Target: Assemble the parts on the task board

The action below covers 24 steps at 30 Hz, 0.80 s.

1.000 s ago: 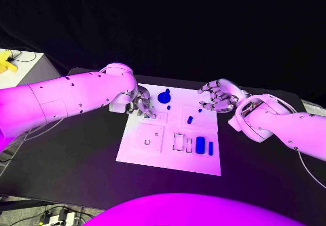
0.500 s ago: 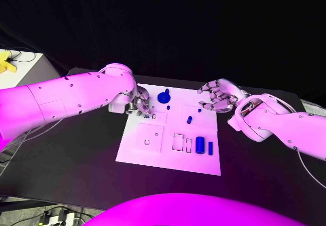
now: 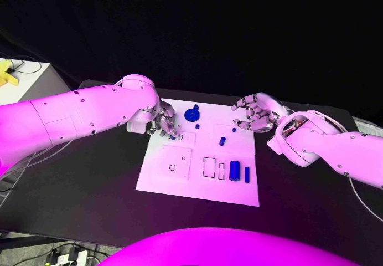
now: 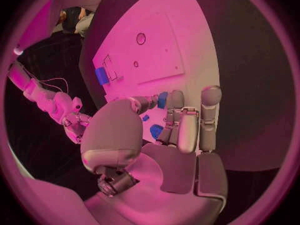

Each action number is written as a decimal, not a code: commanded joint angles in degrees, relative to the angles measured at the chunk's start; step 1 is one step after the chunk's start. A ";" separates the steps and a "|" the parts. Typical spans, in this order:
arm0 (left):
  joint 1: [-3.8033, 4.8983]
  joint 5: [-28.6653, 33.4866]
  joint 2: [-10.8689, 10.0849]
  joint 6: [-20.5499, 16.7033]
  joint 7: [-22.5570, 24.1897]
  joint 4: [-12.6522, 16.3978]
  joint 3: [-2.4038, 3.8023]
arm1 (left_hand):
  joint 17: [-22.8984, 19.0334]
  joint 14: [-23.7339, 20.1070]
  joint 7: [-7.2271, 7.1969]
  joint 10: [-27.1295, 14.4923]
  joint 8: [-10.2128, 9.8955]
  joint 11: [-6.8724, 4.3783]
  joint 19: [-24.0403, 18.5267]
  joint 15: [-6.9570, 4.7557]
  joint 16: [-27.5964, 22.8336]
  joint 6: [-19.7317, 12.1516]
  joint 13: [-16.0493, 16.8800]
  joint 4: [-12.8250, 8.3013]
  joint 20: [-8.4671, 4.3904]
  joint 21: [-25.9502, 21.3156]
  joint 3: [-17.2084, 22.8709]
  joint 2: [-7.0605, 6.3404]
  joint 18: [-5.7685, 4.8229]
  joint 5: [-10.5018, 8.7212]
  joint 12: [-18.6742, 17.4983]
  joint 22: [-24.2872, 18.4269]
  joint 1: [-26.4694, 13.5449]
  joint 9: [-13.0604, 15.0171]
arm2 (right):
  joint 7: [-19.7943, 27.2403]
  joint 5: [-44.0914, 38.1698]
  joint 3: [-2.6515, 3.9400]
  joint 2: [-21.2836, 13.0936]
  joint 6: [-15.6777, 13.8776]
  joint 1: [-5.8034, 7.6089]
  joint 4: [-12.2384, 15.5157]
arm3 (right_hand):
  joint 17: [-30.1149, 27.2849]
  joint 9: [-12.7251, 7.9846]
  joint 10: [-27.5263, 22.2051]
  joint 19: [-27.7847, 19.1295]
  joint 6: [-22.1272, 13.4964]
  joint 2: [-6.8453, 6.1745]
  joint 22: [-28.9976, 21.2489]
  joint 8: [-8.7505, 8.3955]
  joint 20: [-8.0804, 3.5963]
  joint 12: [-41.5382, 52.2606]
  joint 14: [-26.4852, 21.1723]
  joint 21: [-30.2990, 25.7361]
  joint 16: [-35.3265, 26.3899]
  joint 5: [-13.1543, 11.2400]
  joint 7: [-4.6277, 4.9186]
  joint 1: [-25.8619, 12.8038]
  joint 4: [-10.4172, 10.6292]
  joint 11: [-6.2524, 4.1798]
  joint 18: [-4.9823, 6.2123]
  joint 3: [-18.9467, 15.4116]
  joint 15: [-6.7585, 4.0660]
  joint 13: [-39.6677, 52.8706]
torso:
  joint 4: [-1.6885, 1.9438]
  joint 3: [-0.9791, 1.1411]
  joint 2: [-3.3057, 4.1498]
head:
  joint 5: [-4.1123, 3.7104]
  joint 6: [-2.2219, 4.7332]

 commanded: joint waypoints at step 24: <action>0.00 5.74 -0.94 -9.16 0.51 1.74 0.18 | 1.98 1.06 -2.52 5.26 6.62 -2.62 2.11 -2.54 0.80 0.57 4.71 -13.15 -2.11 2.98 19.78 0.33 -1.66 -0.37 2.59 3.35 1.04 7.60 | -0.11 -0.21 0.00 -0.22 1.26 -0.09 0.16 | 8.95 -0.06 -0.18 0.99 -0.14 0.09 6.40 -0.19 0.40 0.08 4.00 -0.24 -0.23 0.49 -0.02 -0.55 -0.09 -0.06 0.87 0.55 0.31 0.06 | -0.01 0.04 0.00 | 0.03 0.00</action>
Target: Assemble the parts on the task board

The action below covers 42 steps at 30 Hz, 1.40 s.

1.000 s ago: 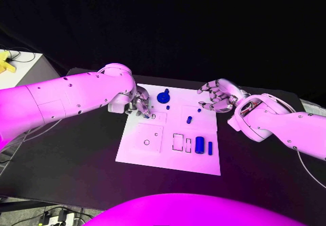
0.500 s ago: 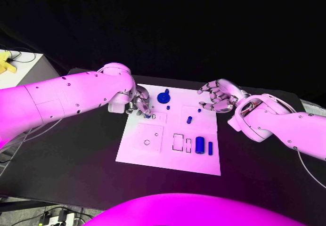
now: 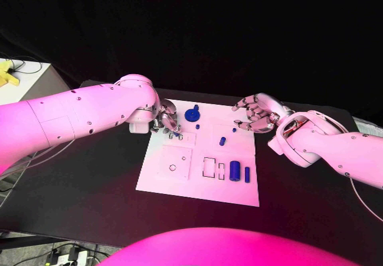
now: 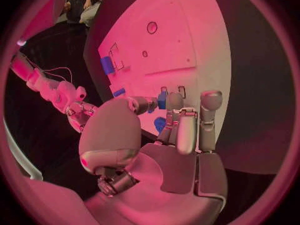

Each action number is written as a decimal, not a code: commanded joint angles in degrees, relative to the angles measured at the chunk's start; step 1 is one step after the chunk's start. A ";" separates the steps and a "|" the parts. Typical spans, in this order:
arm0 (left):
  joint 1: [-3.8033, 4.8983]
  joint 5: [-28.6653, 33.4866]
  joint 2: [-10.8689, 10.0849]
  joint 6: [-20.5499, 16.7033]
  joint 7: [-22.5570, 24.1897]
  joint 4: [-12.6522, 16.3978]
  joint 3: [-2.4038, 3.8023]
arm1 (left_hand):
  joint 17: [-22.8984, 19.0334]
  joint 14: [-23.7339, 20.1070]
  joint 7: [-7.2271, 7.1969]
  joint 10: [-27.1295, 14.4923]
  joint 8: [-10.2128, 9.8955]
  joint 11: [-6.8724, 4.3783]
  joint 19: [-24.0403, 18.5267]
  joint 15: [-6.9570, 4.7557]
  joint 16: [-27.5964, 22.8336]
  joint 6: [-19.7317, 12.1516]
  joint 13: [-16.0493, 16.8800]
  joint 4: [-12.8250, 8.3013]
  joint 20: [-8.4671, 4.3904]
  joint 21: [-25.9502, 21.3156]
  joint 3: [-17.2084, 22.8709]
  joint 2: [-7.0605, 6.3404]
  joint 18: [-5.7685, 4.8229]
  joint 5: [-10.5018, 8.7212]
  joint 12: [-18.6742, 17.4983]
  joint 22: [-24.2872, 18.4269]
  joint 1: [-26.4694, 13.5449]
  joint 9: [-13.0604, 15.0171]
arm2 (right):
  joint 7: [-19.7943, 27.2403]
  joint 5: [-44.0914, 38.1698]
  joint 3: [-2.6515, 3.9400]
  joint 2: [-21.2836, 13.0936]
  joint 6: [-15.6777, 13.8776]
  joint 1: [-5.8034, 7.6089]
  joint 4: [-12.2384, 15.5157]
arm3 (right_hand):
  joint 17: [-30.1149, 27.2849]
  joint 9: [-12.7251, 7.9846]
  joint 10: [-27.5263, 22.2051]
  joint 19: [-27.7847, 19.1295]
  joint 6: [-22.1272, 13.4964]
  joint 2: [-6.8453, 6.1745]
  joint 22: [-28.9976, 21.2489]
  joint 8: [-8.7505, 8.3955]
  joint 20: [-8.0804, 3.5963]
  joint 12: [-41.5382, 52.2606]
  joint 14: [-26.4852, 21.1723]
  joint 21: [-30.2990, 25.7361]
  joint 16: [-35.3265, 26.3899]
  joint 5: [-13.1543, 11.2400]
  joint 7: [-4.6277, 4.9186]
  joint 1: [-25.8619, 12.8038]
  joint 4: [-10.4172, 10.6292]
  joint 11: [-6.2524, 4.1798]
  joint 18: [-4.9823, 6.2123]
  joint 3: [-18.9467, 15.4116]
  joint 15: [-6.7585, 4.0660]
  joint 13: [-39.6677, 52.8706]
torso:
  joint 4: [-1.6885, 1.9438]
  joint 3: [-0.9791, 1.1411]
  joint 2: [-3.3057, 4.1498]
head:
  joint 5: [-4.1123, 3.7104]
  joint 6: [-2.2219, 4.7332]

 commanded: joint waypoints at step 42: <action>-4.78 -2.39 -7.60 -32.45 4.55 11.87 -2.15 | 4.71 2.40 -1.30 8.85 -0.70 -1.40 3.59 -1.66 1.13 4.67 8.71 -13.26 -1.34 3.85 14.78 -2.15 -1.55 0.25 3.52 5.18 -2.28 4.76 | 21.96 36.91 0.10 1.16 -11.88 1.04 -6.07 | -31.91 1.22 -17.55 -18.97 -1.31 1.02 -28.06 3.35 0.47 -32.02 -17.08 -50.86 -40.97 -0.05 0.69 -3.09 -5.49 0.53 8.25 5.94 0.78 -37.33 | -0.05 0.11 0.08 | -0.83 0.00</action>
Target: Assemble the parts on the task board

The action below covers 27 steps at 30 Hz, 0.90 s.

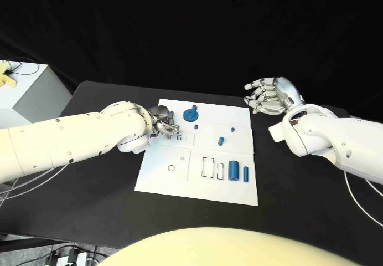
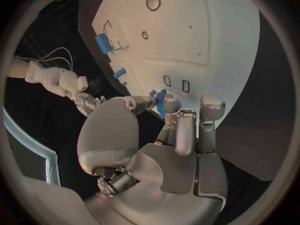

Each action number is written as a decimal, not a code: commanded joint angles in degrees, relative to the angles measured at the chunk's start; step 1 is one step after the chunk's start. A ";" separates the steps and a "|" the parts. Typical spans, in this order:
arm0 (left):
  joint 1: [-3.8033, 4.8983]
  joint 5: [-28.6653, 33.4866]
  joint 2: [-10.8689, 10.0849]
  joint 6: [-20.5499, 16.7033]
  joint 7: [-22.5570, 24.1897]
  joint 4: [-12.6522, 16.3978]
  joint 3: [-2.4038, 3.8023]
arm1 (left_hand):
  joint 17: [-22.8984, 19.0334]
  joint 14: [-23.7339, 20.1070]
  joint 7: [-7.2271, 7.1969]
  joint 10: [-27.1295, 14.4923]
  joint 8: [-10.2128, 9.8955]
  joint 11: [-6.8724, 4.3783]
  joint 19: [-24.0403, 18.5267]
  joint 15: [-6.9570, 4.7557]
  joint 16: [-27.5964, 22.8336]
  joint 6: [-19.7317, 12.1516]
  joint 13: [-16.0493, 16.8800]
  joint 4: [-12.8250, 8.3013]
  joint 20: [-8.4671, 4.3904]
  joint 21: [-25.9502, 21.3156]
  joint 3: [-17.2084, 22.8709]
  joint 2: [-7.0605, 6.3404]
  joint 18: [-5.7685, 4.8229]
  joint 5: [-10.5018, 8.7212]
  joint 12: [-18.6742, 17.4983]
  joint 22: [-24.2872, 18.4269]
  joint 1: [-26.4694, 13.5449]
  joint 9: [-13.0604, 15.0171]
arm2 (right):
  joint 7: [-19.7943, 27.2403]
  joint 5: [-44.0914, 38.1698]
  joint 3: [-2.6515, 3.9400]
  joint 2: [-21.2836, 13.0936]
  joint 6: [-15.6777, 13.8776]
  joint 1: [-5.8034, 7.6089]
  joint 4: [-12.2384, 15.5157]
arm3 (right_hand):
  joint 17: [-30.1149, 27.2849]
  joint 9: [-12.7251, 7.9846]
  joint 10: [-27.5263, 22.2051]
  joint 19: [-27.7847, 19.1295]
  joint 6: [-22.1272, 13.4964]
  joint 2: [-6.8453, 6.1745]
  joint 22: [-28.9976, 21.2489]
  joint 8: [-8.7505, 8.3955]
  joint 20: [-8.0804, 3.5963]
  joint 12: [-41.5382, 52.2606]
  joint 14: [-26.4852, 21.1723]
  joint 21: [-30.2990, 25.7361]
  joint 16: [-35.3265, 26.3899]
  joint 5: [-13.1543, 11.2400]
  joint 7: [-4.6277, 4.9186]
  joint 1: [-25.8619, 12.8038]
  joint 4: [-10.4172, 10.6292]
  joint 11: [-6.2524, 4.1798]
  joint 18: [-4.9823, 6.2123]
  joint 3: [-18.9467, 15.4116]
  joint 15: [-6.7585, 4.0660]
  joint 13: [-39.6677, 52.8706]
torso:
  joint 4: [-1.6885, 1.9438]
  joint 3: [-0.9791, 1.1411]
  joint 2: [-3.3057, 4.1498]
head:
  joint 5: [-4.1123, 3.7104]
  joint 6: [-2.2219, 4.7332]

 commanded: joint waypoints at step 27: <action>-1.24 -1.63 0.12 0.05 2.34 0.38 -0.32 | 4.94 2.49 -0.36 1.19 -1.28 -0.16 0.62 -0.53 0.23 1.24 0.53 -13.38 -0.07 0.35 13.38 -0.22 -0.72 -0.50 0.22 0.19 0.55 3.93 | 10.90 14.42 0.13 1.88 -0.35 0.88 -3.49 | -13.10 -1.26 2.67 -5.21 -0.99 2.42 -15.40 1.28 3.01 -22.06 -1.93 -14.75 -30.90 -0.70 2.01 -4.76 -6.28 2.56 0.34 1.48 3.28 -26.95 | -0.01 -0.05 0.05 | -0.99 0.00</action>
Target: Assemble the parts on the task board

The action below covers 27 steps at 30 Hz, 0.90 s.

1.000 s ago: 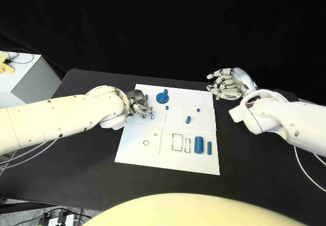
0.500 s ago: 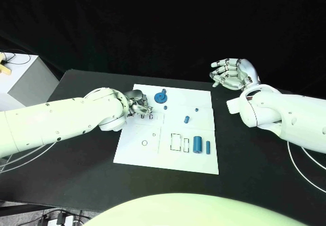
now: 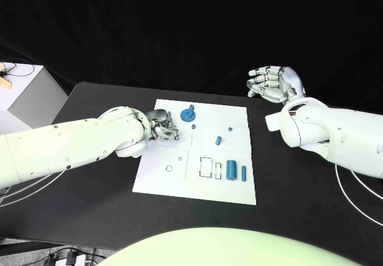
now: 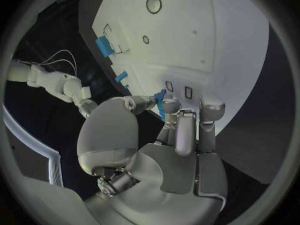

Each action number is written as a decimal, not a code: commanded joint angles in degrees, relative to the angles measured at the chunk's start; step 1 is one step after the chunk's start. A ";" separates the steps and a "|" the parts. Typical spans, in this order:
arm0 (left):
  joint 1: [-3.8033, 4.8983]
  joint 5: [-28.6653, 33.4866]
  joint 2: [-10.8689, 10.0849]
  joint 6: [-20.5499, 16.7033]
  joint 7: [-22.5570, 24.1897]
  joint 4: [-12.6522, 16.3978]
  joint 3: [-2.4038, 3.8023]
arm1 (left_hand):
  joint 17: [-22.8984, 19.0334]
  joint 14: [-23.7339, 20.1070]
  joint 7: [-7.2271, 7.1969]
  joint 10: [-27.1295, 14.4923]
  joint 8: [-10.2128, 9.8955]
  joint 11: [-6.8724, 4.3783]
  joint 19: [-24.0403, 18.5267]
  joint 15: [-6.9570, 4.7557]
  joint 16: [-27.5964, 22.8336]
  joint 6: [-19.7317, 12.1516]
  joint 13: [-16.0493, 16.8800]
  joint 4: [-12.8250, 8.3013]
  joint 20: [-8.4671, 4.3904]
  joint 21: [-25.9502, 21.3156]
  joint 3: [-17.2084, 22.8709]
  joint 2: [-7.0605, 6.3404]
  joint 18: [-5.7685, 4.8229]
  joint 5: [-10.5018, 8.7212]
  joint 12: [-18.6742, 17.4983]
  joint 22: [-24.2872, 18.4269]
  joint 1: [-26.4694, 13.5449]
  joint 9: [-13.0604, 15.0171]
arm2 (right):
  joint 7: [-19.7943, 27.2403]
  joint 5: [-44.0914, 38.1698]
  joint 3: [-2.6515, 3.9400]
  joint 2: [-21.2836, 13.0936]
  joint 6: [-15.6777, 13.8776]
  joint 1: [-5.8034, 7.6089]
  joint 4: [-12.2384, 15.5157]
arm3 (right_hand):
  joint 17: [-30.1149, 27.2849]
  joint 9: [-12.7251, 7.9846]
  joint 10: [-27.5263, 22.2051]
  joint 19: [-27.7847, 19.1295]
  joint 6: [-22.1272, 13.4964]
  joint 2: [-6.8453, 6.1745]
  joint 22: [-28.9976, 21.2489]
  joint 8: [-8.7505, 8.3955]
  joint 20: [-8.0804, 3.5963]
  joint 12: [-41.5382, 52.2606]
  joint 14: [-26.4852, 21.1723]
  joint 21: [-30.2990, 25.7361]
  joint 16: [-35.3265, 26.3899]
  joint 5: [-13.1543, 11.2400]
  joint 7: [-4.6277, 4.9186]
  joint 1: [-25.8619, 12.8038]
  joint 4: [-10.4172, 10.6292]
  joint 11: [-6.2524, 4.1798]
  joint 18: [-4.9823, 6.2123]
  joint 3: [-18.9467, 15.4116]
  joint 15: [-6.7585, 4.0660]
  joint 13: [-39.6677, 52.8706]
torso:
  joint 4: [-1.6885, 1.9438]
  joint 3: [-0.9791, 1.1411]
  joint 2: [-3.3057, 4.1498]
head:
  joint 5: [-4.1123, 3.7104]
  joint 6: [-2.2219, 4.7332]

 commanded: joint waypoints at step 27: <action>-1.03 -3.81 0.55 0.89 2.46 -0.81 -0.11 | 5.09 2.58 -0.10 0.42 -1.12 0.01 0.41 -0.55 0.24 1.10 0.05 -13.28 -0.26 0.40 12.81 0.39 -0.75 -0.47 -0.04 0.14 1.81 -0.52 | 0.93 0.83 0.05 0.03 3.12 0.06 0.23 | -1.53 -0.36 0.33 -0.28 -0.75 0.29 -2.28 -0.01 0.42 -1.10 0.04 -1.65 -2.37 0.37 2.20 -1.00 -0.74 0.41 0.38 -0.21 0.71 -1.52 | 0.00 0.00 -0.01 | -0.43 0.00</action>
